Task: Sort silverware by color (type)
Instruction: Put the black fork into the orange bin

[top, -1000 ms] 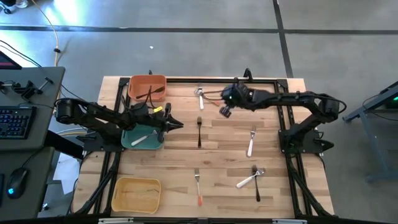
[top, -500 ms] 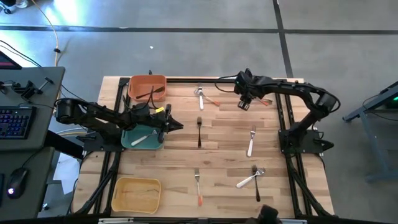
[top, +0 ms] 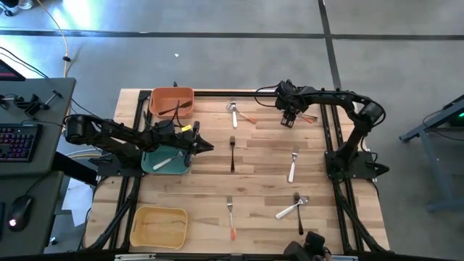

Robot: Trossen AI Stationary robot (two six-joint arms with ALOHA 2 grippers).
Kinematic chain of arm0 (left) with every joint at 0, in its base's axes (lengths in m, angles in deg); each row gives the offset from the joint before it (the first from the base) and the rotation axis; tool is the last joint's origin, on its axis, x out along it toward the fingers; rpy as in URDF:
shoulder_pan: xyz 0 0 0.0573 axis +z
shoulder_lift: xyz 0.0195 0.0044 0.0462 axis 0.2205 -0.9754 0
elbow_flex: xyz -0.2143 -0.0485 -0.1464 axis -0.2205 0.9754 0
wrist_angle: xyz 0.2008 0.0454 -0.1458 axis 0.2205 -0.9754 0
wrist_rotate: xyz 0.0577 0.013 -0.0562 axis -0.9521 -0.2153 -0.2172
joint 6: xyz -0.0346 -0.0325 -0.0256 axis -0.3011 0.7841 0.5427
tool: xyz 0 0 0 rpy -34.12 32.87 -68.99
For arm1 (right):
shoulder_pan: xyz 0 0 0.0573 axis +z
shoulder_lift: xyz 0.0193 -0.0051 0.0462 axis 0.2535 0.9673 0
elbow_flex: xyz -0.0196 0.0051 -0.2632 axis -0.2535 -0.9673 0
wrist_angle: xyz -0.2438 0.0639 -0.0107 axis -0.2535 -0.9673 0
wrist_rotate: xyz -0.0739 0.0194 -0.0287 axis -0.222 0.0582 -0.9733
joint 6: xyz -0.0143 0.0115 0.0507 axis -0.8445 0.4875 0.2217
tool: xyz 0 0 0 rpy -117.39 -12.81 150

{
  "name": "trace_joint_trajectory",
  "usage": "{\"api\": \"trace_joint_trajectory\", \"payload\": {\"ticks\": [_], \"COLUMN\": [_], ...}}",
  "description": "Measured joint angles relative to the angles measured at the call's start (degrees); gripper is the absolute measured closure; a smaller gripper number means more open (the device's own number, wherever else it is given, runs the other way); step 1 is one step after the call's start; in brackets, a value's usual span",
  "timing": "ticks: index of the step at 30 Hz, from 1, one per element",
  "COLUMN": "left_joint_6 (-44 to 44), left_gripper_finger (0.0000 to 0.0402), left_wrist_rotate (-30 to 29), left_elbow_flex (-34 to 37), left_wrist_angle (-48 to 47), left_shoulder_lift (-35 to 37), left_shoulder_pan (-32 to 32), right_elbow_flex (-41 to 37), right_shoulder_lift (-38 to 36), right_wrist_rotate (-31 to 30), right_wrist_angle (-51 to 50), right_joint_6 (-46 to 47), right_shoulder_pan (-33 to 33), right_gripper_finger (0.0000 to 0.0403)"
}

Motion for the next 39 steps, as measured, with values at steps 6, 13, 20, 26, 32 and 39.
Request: {"api": "trace_joint_trajectory", "payload": {"ticks": [6,13,20,26,32,39], "left_joint_6": [0.0,-1.9,-6.3,-4.1,-7.3,-7.5], "left_gripper_finger": [0.0371,0.0371,0.0371,0.0372,0.0371,0.0371], "left_wrist_rotate": [0.0,0.0,0.0,2.9,3.5,3.5], "left_elbow_flex": [0.0,0.0,-0.2,-4.4,-6.9,-6.9], "left_wrist_angle": [0.1,0.5,0.8,-4.3,-13.5,-11.2], "left_shoulder_lift": [0.0,0.0,0.0,0.0,0.0,0.0], "left_shoulder_pan": [0.0,0.0,0.0,-0.1,-1.6,-3.5], "right_elbow_flex": [0.3,0.5,0.5,0.5,0.5,-0.1], "right_shoulder_lift": [2.5,3.2,-2.2,-9.7,-16.8,-20.2], "right_wrist_rotate": [2.8,4.4,4.3,10.2,10.6,6.3], "right_wrist_angle": [0.1,-0.8,-0.4,0.0,3.0,1.6], "right_joint_6": [1.8,5.9,12.6,19.3,25.0,26.5], "right_shoulder_pan": [-1.4,-1.6,0.8,4.8,12.2,19.5], "right_gripper_finger": [0.0288,0.0381,0.0398,0.0401,0.0402,0.0401]}}
